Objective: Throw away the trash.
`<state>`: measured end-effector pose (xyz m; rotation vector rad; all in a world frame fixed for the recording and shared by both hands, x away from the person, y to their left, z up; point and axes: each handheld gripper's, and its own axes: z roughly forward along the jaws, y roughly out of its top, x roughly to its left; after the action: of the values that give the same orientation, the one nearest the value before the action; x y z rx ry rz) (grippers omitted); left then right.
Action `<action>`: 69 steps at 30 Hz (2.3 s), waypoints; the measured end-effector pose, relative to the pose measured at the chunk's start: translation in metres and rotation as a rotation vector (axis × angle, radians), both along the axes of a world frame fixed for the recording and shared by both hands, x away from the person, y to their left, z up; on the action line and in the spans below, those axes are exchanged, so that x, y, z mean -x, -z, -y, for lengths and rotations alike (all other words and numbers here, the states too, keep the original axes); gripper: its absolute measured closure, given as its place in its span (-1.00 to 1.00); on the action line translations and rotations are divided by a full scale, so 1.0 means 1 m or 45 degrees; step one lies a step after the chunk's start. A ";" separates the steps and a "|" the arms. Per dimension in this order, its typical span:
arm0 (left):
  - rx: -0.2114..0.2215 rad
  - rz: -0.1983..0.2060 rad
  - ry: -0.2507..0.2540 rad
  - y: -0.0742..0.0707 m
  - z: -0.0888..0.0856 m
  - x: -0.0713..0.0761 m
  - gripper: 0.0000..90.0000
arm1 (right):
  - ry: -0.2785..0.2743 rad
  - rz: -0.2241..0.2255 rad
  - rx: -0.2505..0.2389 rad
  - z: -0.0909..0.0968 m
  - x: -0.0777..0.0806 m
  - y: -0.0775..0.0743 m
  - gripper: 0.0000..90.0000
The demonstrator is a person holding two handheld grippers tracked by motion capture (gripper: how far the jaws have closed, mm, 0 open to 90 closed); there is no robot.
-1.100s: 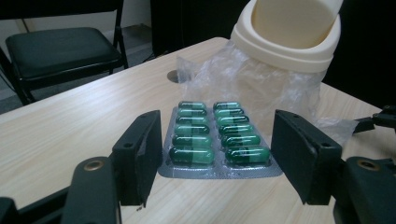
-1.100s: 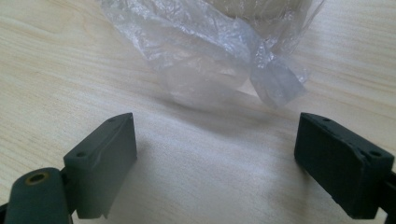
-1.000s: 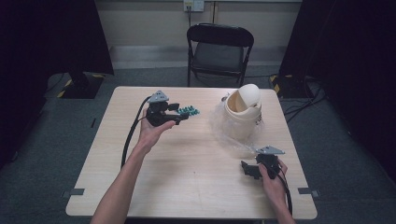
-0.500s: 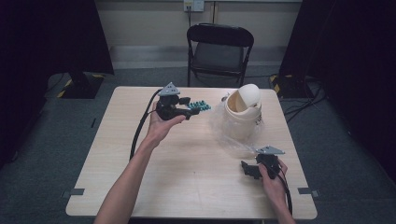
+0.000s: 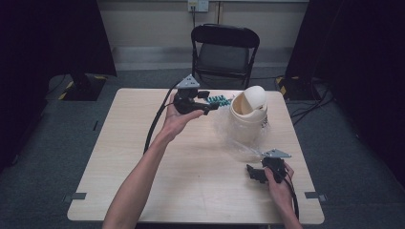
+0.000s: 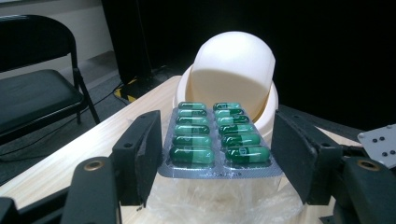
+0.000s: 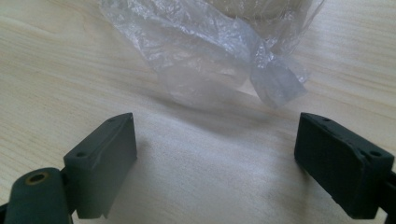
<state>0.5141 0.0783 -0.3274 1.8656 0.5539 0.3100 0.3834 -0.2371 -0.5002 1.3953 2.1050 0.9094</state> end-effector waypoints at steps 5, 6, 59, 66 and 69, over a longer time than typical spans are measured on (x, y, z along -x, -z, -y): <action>0.004 -0.007 0.013 -0.002 0.008 -0.003 -0.23 | 0.000 0.000 0.000 0.000 0.000 0.000 -0.73; -0.006 -0.002 0.017 -0.003 0.009 -0.004 -0.23 | 0.000 -0.001 0.000 0.000 0.000 0.000 -0.73; -0.207 -0.122 0.114 0.045 0.114 -0.054 -0.20 | -0.002 -0.002 -0.001 0.000 0.000 0.000 -0.73; -0.229 -0.103 0.119 0.047 0.117 -0.053 -0.21 | -0.003 -0.001 0.000 0.000 0.000 0.000 -0.73; -0.215 -0.102 0.120 0.046 0.117 -0.053 -0.22 | -0.002 -0.002 0.000 0.000 0.000 0.000 -0.73</action>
<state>0.5666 -0.0383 -0.3732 2.0675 0.5049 0.2261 0.3834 -0.2372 -0.5001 1.3948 2.1075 0.9098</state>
